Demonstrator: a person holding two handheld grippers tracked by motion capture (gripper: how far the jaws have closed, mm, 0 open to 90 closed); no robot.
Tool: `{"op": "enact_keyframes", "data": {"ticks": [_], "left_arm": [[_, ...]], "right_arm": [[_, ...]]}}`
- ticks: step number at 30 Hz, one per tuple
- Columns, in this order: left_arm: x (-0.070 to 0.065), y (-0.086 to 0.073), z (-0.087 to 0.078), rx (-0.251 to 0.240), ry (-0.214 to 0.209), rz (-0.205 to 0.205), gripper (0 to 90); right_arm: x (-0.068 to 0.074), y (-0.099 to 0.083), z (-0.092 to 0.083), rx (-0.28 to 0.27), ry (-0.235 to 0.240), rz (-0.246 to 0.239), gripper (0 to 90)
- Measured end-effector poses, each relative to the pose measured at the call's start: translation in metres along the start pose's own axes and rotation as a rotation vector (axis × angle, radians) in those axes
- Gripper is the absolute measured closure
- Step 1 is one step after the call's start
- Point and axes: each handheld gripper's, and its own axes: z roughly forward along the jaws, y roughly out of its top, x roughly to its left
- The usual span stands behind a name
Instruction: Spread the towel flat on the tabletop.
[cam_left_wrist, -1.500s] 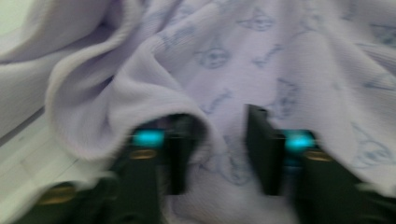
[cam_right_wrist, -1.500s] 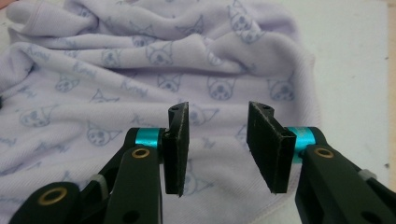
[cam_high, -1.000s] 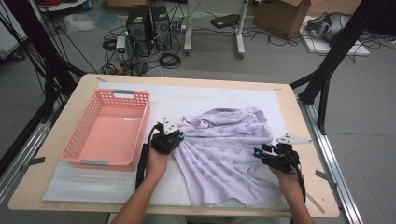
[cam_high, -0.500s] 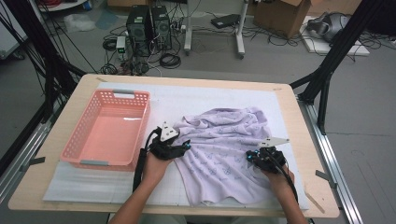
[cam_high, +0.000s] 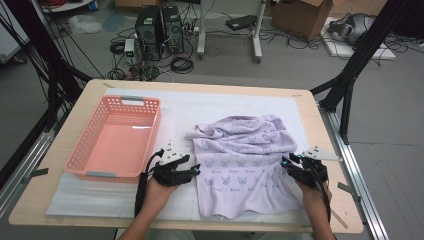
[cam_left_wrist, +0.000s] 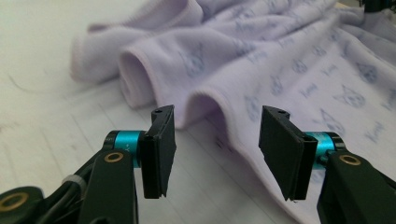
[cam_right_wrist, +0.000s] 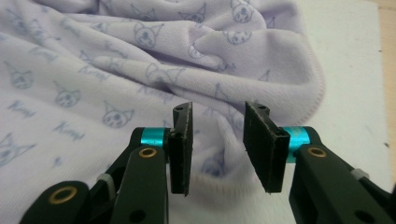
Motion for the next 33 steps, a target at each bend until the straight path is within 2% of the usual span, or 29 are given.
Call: {"op": "enact_keyframes", "data": {"ticks": [5, 8, 13, 14, 15, 16, 17, 18, 19, 20, 21, 23, 24, 26, 28, 30, 31, 33], "left_arm": [[-0.019, -0.012, -0.007, 0.025, -0.025, -0.015, 46.1], [-0.033, -0.018, -0.011, 0.041, -0.043, -0.025, 45.4], [-0.053, -0.025, -0.009, 0.087, -0.075, -0.039, 43.8], [-0.059, -0.028, -0.007, 0.099, -0.068, -0.022, 43.6], [-0.064, -0.029, -0.007, 0.097, -0.042, 0.013, 42.3], [-0.071, -0.029, -0.006, 0.101, 0.018, 0.056, 44.3], [-0.075, -0.030, -0.006, 0.106, 0.051, 0.081, 47.7], [-0.079, -0.029, -0.006, 0.117, 0.067, 0.093, 51.9], [-0.081, -0.028, -0.008, 0.132, 0.062, 0.102, 62.3], [-0.084, -0.026, -0.009, 0.147, 0.050, 0.136, 80.3], [-0.087, -0.026, -0.011, 0.161, 0.072, 0.178, 86.7], [-0.082, -0.028, -0.017, 0.165, 0.071, 0.148, 87.3], [-0.075, -0.029, -0.022, 0.170, 0.079, 0.121, 87.4], [-0.063, -0.032, -0.034, 0.176, 0.110, 0.091, 87.4], [-0.052, -0.036, -0.046, 0.170, 0.129, 0.057, 87.4], [-0.046, -0.041, -0.055, 0.164, 0.120, 0.027, 87.4], [-0.045, -0.043, -0.057, 0.158, 0.116, 0.019, 87.3], [-0.045, -0.045, -0.059, 0.149, 0.105, 0.008, 87.1]], "right_arm": [[-0.002, -0.012, -0.023, 0.009, 0.062, 0.005, 61.7], [-0.001, -0.021, -0.031, 0.043, 0.113, -0.003, 61.7], [0.006, -0.035, -0.040, 0.099, 0.170, -0.050, 61.7], [0.006, -0.038, -0.042, 0.107, 0.183, -0.057, 61.7], [0.006, -0.041, -0.044, 0.126, 0.194, -0.054, 61.7], [0.006, -0.043, -0.045, 0.132, 0.197, -0.055, 61.7], [0.007, -0.047, -0.046, 0.153, 0.204, -0.065, 62.0], [0.007, -0.049, -0.047, 0.161, 0.205, -0.069, 62.7], [0.007, -0.052, -0.047, 0.170, 0.212, -0.072, 62.9], [0.007, -0.054, -0.048, 0.173, 0.215, -0.074, 62.9], [0.007, -0.055, -0.048, 0.173, 0.219, -0.069, 64.2], [0.007, -0.056, -0.049, 0.175, 0.228, -0.070, 68.8], [0.008, -0.056, -0.048, 0.179, 0.230, -0.069, 69.2], [0.013, -0.056, -0.048, 0.178, 0.222, -0.077, 73.4], [0.019, -0.055, -0.046, 0.181, 0.256, -0.081, 73.3], [0.024, -0.054, -0.044, 0.177, 0.253, -0.090, 76.6], [0.026, -0.054, -0.045, 0.185, 0.260, -0.089, 82.2], [0.026, -0.055, -0.048, 0.191, 0.247, -0.088, 86.0]]}}
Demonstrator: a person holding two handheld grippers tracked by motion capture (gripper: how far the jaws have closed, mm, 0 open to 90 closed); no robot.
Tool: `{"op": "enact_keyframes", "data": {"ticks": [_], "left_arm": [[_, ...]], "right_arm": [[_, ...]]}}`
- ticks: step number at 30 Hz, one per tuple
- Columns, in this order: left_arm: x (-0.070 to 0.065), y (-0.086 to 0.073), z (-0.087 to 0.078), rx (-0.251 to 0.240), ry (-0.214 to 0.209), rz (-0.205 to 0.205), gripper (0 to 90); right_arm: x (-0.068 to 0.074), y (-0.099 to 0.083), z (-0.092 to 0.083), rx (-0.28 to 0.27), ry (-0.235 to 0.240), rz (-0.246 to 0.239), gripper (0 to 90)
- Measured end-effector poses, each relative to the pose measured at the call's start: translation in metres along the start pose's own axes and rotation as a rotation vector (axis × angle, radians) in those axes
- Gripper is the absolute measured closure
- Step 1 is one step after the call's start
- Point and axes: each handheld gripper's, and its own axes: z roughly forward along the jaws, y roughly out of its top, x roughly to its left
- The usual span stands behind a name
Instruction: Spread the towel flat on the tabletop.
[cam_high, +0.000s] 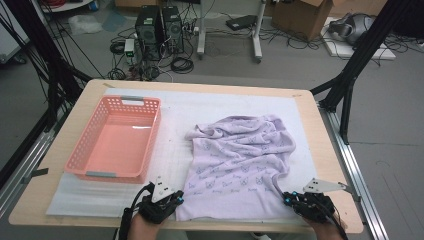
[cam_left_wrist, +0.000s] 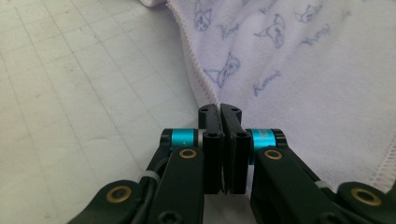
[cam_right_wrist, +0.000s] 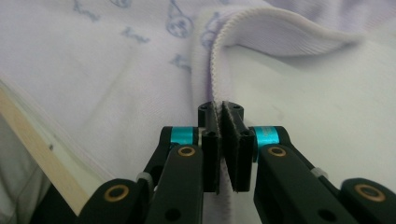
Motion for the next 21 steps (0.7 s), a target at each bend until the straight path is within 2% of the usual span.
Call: {"op": "enact_keyframes", "data": {"ticks": [2, 5, 7, 8, 9, 11, 13, 14, 15, 16, 17, 18, 20, 21], "left_arm": [[-0.002, -0.001, 0.000, -0.013, -0.024, -0.005, 86.8], [-0.011, -0.001, 0.005, -0.018, -0.073, -0.003, 86.3], [-0.016, 0.000, 0.006, -0.028, -0.081, 0.014, 85.1], [-0.017, 0.001, 0.006, -0.031, -0.084, 0.024, 82.4], [-0.018, 0.002, 0.007, -0.057, -0.079, 0.023, 77.6], [-0.018, 0.003, 0.009, -0.086, -0.076, 0.004, 62.5], [-0.018, 0.004, 0.015, -0.088, -0.073, -0.011, 54.3], [-0.018, 0.005, 0.018, -0.082, -0.075, -0.011, 53.3], [-0.020, 0.005, 0.022, -0.068, -0.073, -0.004, 54.7], [-0.024, 0.005, 0.024, -0.065, -0.029, 0.042, 60.0], [-0.025, 0.005, 0.024, -0.064, -0.033, 0.054, 68.8], [-0.026, 0.005, 0.024, -0.062, -0.044, 0.047, 82.6], [-0.029, 0.005, 0.021, -0.049, -0.028, 0.069, 85.9], [-0.027, 0.003, 0.017, -0.042, -0.036, 0.059, 86.1]], "right_arm": [[-0.003, -0.006, -0.009, 0.011, -0.031, 0.023, 86.9], [-0.009, -0.021, -0.026, 0.012, -0.040, 0.068, 86.9], [-0.010, -0.028, -0.033, 0.013, -0.041, 0.083, 86.8], [-0.009, -0.030, -0.036, 0.019, -0.032, 0.094, 86.3], [-0.010, -0.030, -0.037, 0.016, -0.027, 0.086, 84.7], [-0.009, -0.029, -0.036, -0.003, -0.017, 0.087, 73.6], [-0.009, -0.024, -0.034, -0.033, -0.022, 0.096, 66.9], [-0.009, -0.021, -0.032, -0.046, -0.032, 0.100, 65.8], [-0.008, -0.019, -0.030, -0.051, -0.040, 0.100, 65.8], [-0.008, -0.018, -0.027, -0.048, -0.056, 0.094, 67.1], [-0.008, -0.016, -0.023, -0.036, -0.076, 0.083, 71.4], [-0.008, -0.016, -0.021, -0.023, -0.085, 0.081, 75.1], [-0.010, -0.018, -0.019, -0.016, -0.069, 0.080, 84.2], [-0.010, -0.019, -0.020, -0.011, -0.056, 0.085, 85.0]]}}
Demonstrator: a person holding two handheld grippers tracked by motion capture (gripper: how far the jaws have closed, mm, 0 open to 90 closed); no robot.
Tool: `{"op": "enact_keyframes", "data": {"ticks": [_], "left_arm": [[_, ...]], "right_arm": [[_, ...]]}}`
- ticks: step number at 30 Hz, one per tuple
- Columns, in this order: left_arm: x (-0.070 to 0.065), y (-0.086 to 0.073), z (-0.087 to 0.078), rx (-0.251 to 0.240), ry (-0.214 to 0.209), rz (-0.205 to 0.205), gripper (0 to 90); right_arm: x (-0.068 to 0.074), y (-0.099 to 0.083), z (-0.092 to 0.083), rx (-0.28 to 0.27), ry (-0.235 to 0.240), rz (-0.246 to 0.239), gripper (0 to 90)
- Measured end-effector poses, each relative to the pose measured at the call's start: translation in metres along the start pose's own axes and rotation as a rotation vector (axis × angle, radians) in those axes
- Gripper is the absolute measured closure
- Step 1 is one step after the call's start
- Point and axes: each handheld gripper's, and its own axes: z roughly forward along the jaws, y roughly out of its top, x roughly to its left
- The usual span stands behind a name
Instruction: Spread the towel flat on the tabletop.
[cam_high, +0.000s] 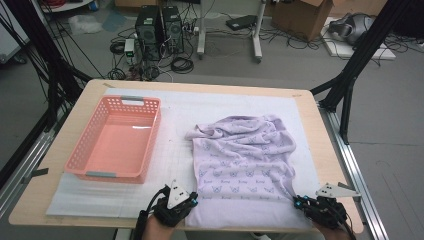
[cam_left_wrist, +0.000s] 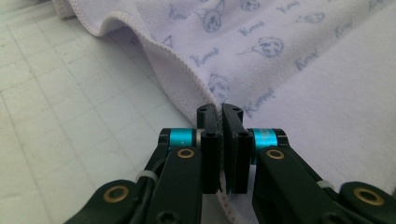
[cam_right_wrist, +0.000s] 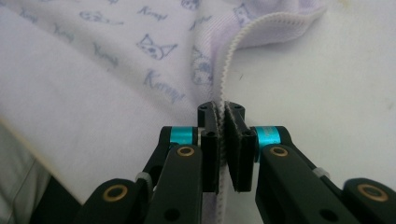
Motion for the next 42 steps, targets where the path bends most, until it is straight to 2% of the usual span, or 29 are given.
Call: {"op": "enact_keyframes", "data": {"ticks": [2, 4, 5, 7, 9, 11, 13, 16, 19, 21, 22, 23, 25, 26, 27, 28, 29, 30, 32, 33, 34, 36, 39, 40, 42], "left_arm": [[0.003, -0.005, -0.010, 0.014, -0.016, -0.020, 86.3], [0.006, -0.011, -0.022, 0.027, -0.025, -0.025, 86.4], [0.007, -0.015, -0.028, 0.025, -0.030, -0.038, 86.4], [0.006, -0.026, -0.037, 0.007, -0.053, -0.048, 86.1], [0.003, -0.029, -0.040, -0.004, -0.063, -0.037, 84.7], [0.003, -0.027, -0.040, -0.021, -0.043, -0.027, 77.8], [0.005, -0.024, -0.037, -0.054, -0.040, -0.048, 70.3], [0.010, -0.017, -0.029, -0.093, -0.035, -0.086, 60.7], [0.015, -0.010, -0.021, -0.107, -0.008, -0.109, 50.4], [0.019, -0.005, -0.012, -0.098, 0.006, -0.111, 48.1], [0.020, -0.003, -0.006, -0.078, 0.018, -0.109, 47.8], [0.021, -0.001, -0.001, -0.065, 0.017, -0.110, 47.2], [0.019, 0.000, 0.007, -0.047, 0.016, -0.110, 46.7], [0.017, 0.003, 0.009, -0.040, 0.025, -0.081, 46.6], [0.016, 0.004, 0.011, -0.027, 0.025, -0.075, 50.3], [0.013, 0.006, 0.011, -0.016, 0.066, -0.043, 53.9], [0.013, 0.008, 0.012, -0.004, 0.070, -0.025, 60.7], [0.014, 0.009, 0.012, 0.003, 0.064, -0.027, 64.2], [0.018, 0.011, 0.012, 0.014, 0.040, -0.047, 84.6], [0.020, 0.012, 0.012, 0.015, 0.044, -0.057, 85.1], [0.023, 0.013, 0.011, 0.012, 0.067, -0.058, 85.4], [0.031, 0.012, 0.010, -0.005, 0.074, -0.101, 85.4], [0.045, 0.010, 0.009, -0.012, 0.088, -0.144, 85.3], [0.048, 0.010, 0.010, -0.014, 0.090, -0.156, 85.3], [0.049, 0.010, 0.012, -0.018, 0.090, -0.169, 85.1]], "right_arm": [[0.001, -0.001, -0.003, 0.016, 0.023, -0.004, 86.1], [0.004, -0.006, -0.007, 0.032, 0.093, -0.014, 86.2], [0.008, -0.009, -0.009, 0.041, 0.139, -0.030, 86.2], [0.013, -0.014, -0.012, 0.057, 0.193, -0.044, 86.2], [0.016, -0.017, -0.016, 0.067, 0.200, -0.052, 86.1], [0.016, -0.018, -0.020, 0.073, 0.182, -0.058, 85.8], [0.014, -0.019, -0.024, 0.087, 0.148, -0.050, 85.4], [0.011, -0.017, -0.026, 0.067, 0.135, -0.039, 82.9], [0.010, -0.011, -0.025, 0.024, 0.108, -0.019, 65.9], [0.008, -0.005, -0.025, -0.025, 0.085, 0.012, 59.8], [0.008, -0.003, -0.024, -0.052, 0.070, 0.028, 57.9], [0.007, 0.001, -0.023, -0.083, 0.040, 0.051, 57.5], [0.004, 0.008, -0.020, -0.103, 0.008, 0.048, 56.7], [0.004, 0.009, -0.019, -0.107, 0.001, 0.052, 55.7], [0.002, 0.014, -0.016, -0.122, 0.002, 0.057, 55.1], [0.001, 0.016, -0.015, -0.135, 0.002, 0.063, 52.9], [0.000, 0.019, -0.013, -0.150, 0.009, 0.080, 49.8], [0.000, 0.021, -0.009, -0.150, 0.012, 0.081, 48.9], [0.002, 0.026, 0.001, -0.114, -0.002, 0.063, 48.9], [0.003, 0.029, 0.007, -0.091, -0.021, 0.048, 48.9], [0.004, 0.030, 0.013, -0.069, -0.043, 0.037, 48.9], [0.004, 0.033, 0.023, -0.046, -0.089, 0.017, 49.6], [-0.001, 0.034, 0.036, -0.014, -0.124, -0.012, 65.4], [-0.003, 0.034, 0.038, -0.035, -0.118, -0.015, 81.9], [-0.008, 0.037, 0.040, -0.042, -0.101, -0.027, 85.8]]}}
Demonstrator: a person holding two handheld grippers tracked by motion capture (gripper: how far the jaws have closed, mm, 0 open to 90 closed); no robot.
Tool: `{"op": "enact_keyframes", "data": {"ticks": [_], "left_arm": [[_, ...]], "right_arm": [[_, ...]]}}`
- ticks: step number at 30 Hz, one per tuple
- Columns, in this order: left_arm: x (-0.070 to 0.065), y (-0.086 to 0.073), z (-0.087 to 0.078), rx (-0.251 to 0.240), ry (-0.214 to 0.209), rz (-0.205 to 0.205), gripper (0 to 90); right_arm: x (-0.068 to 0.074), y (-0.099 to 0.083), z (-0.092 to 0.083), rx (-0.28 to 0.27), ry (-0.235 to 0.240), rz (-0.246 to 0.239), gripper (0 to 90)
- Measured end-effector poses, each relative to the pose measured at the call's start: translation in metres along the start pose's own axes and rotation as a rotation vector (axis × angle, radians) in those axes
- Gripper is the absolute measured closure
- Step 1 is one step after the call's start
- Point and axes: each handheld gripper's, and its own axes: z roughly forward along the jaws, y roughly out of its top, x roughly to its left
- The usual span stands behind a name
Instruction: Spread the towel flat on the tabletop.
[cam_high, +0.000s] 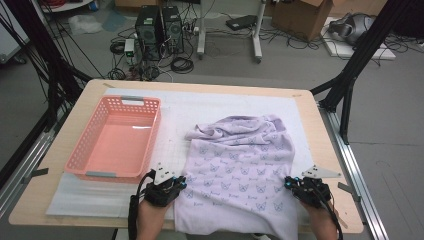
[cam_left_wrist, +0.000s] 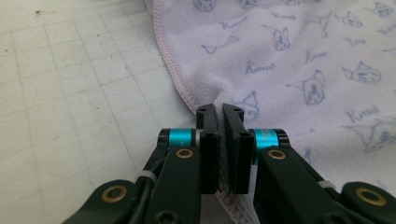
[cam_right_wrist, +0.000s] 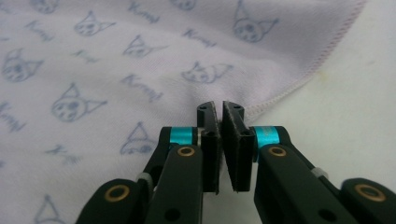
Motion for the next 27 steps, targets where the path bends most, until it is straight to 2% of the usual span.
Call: {"op": "enact_keyframes", "data": {"ticks": [2, 4, 5, 6, 7, 8, 10, 12, 14, 15, 18, 21, 24, 25, 26, 27], "left_arm": [[-0.002, -0.001, 0.000, -0.008, -0.004, -0.003, 83.9], [-0.004, -0.003, -0.002, -0.019, -0.021, -0.007, 77.0], [-0.004, -0.004, -0.003, -0.023, -0.029, -0.009, 70.1], [-0.005, -0.006, -0.006, -0.029, -0.039, -0.014, 63.7], [-0.005, -0.008, -0.008, -0.037, -0.050, -0.016, 60.2], [-0.006, -0.010, -0.010, -0.040, -0.073, -0.005, 57.4], [-0.007, -0.012, -0.014, -0.044, -0.083, 0.011, 53.1], [-0.008, -0.016, -0.020, -0.059, -0.105, 0.014, 52.7], [-0.010, -0.018, -0.027, -0.074, -0.129, 0.026, 52.7], [-0.010, -0.019, -0.029, -0.079, -0.135, 0.031, 52.7], [-0.013, -0.022, -0.036, -0.095, -0.168, 0.039, 52.7], [-0.016, -0.025, -0.036, -0.078, -0.178, 0.033, 51.4], [-0.022, -0.028, -0.032, -0.047, -0.191, 0.037, 50.2], [-0.026, -0.030, -0.030, -0.024, -0.193, 0.046, 50.6], [-0.031, -0.033, -0.028, -0.031, -0.163, 0.075, 54.3], [-0.035, -0.034, -0.030, -0.034, -0.106, 0.124, 60.1]], "right_arm": [[-0.003, 0.002, 0.002, -0.017, -0.053, -0.006, 86.3], [-0.006, 0.004, 0.004, -0.049, -0.126, 0.008, 86.2], [-0.008, 0.004, 0.004, -0.066, -0.170, 0.027, 85.4], [-0.009, 0.004, 0.004, -0.071, -0.179, 0.045, 83.5], [-0.011, 0.004, 0.004, -0.068, -0.163, 0.075, 78.8], [-0.011, 0.003, 0.003, -0.073, -0.163, 0.079, 73.5], [-0.009, 0.000, -0.005, -0.100, -0.148, 0.075, 68.1], [-0.006, -0.004, -0.018, -0.136, -0.138, 0.077, 66.1], [-0.004, -0.010, -0.033, -0.165, -0.110, 0.077, 66.2], [-0.003, -0.014, -0.040, -0.165, -0.081, 0.080, 66.2], [0.004, -0.021, -0.049, -0.138, -0.042, 0.053, 65.0], [0.011, -0.033, -0.050, -0.090, 0.003, 0.040, 61.8], [0.015, -0.040, -0.047, -0.042, 0.011, 0.028, 58.2], [0.017, -0.042, -0.046, -0.029, 0.009, 0.020, 57.6], [0.019, -0.045, -0.046, -0.005, 0.005, 0.016, 57.7], [0.019, -0.047, -0.046, -0.015, 0.000, 0.011, 61.0]]}}
